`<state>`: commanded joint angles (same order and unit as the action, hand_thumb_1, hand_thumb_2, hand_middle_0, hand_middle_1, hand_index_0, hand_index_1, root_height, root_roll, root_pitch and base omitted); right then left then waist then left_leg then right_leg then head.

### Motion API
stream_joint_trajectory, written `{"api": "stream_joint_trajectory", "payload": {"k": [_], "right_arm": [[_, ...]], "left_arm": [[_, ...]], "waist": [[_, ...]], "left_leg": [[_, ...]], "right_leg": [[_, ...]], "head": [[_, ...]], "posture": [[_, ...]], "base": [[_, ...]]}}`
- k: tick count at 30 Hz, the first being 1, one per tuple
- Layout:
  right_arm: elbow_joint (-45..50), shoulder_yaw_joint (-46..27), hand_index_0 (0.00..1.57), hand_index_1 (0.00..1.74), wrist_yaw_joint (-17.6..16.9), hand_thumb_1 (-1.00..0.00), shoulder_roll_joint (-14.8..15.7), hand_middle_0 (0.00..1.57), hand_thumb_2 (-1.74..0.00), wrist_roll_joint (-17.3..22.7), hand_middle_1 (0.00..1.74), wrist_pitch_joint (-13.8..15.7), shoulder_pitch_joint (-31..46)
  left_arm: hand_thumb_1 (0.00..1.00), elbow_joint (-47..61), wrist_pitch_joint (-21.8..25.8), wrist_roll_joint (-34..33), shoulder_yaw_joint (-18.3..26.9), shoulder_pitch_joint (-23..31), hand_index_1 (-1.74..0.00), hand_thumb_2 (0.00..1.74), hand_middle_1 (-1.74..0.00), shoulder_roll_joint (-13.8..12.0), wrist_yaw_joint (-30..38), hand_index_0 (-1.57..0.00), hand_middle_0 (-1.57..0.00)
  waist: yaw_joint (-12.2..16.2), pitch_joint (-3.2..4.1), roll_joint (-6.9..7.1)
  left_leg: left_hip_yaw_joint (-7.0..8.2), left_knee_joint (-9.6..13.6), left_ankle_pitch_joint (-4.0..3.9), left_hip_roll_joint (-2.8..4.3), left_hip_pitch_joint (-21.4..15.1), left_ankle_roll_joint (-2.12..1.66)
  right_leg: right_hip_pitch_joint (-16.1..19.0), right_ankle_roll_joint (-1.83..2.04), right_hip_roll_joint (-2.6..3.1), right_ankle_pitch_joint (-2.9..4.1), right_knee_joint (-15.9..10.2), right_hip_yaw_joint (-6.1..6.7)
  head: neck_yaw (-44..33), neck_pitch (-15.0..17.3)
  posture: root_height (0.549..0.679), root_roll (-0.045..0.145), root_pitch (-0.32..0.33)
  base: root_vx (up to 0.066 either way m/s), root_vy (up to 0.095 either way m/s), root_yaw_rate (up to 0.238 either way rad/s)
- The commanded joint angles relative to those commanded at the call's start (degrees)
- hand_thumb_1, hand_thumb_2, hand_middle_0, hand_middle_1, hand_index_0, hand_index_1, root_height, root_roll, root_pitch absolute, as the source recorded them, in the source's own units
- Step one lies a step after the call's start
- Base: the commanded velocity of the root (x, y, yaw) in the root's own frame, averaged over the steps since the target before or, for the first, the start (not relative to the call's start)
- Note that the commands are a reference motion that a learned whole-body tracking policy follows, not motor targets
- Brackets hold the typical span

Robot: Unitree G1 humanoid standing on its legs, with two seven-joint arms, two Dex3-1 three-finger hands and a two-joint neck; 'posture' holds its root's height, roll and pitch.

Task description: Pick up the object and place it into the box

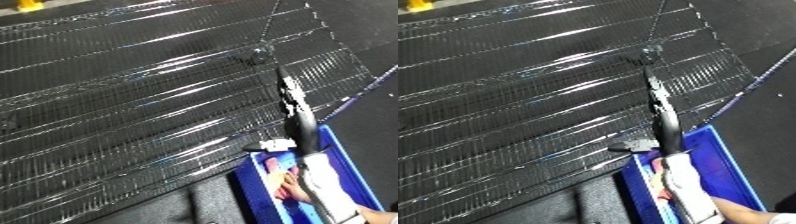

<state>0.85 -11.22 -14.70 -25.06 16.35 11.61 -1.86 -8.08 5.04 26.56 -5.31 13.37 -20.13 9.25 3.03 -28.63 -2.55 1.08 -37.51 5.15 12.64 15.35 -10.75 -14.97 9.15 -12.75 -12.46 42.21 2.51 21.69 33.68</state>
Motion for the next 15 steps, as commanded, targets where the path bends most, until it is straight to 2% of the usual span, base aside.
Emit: {"api": "stream_joint_trajectory", "payload": {"k": [8,15], "right_arm": [[0.1,4.4,0.00,0.00,1.0,0.00,0.9,0.00,0.00,0.7,0.00,-0.1,-2.4],[-0.4,6.4,0.00,0.00,1.4,0.00,1.4,0.00,0.00,0.7,0.00,-0.3,-3.1]], "left_arm": [[1.00,0.3,0.2,-0.6,-0.2,-1.3,-1.74,1.74,-1.74,0.1,0.9,-1.57,-1.57],[1.00,2.2,1.5,-0.2,1.8,-1.9,-1.74,1.74,-1.74,0.4,2.9,-1.57,-1.57]], "waist": [[-1.8,-0.31,0.55],[-3.4,-0.65,0.87]], "left_leg": [[-0.66,-0.3,0.29,-0.40,0.4,0.17],[-1.36,-0.6,0.68,-0.68,0.7,0.37]], "right_leg": [[-0.4,0.09,-0.37,0.07,0.5,-0.46],[-0.7,0.19,-0.63,-0.37,1.3,-0.76]], "head": [[-7.4,-0.2],[-11.9,-0.5]], "posture": [[0.624,0.047,-0.238],[0.623,0.044,-0.231]], "base": [[0.017,0.015,0.042],[0.018,0.010,0.051]]}}
